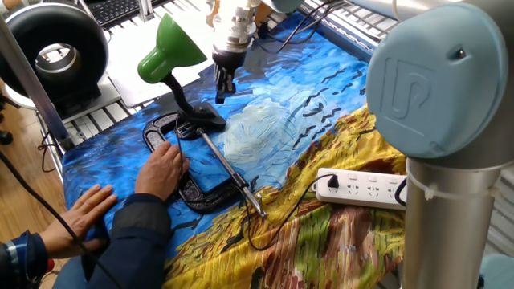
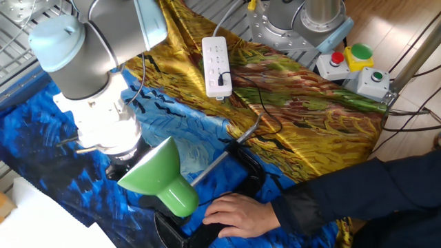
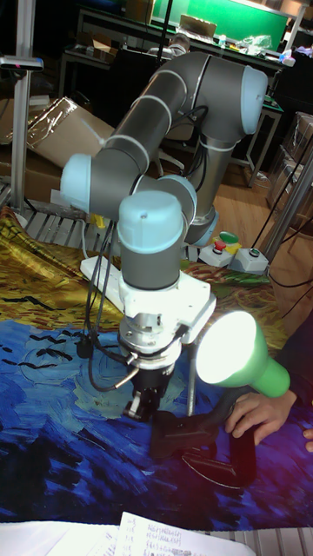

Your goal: Turn on the desk lamp by pressing the button

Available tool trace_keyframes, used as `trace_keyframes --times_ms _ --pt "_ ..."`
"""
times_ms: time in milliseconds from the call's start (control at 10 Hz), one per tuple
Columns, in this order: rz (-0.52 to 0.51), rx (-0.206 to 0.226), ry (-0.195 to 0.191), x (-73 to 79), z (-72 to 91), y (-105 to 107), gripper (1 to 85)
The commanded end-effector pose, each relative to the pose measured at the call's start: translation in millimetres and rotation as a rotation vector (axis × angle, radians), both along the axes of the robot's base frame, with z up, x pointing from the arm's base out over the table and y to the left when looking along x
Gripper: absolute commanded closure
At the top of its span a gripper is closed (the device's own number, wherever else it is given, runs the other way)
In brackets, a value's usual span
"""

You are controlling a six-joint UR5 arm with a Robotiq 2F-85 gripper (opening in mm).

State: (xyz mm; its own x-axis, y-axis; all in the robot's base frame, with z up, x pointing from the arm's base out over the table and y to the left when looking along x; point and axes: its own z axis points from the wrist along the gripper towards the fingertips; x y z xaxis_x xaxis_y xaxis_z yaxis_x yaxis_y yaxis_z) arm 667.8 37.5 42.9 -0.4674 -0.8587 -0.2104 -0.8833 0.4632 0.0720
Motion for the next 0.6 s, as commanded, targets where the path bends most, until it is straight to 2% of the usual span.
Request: trace_keyframes --times_ms 0,100,200,300,500 --pt "-0.123 -0.153 0.056 -23.4 35.3 -44.3 84.7" --pt "-0.214 -0.261 0.096 -40.6 54.2 -67.4 84.7" --pt "-0.310 -0.345 0.111 -50.5 71.6 -82.6 84.7" --pt "-0.376 -0.359 0.120 -56.9 80.9 -82.8 84.7" --pt "-0.448 -0.291 0.125 -57.0 82.3 -65.0 84.7"
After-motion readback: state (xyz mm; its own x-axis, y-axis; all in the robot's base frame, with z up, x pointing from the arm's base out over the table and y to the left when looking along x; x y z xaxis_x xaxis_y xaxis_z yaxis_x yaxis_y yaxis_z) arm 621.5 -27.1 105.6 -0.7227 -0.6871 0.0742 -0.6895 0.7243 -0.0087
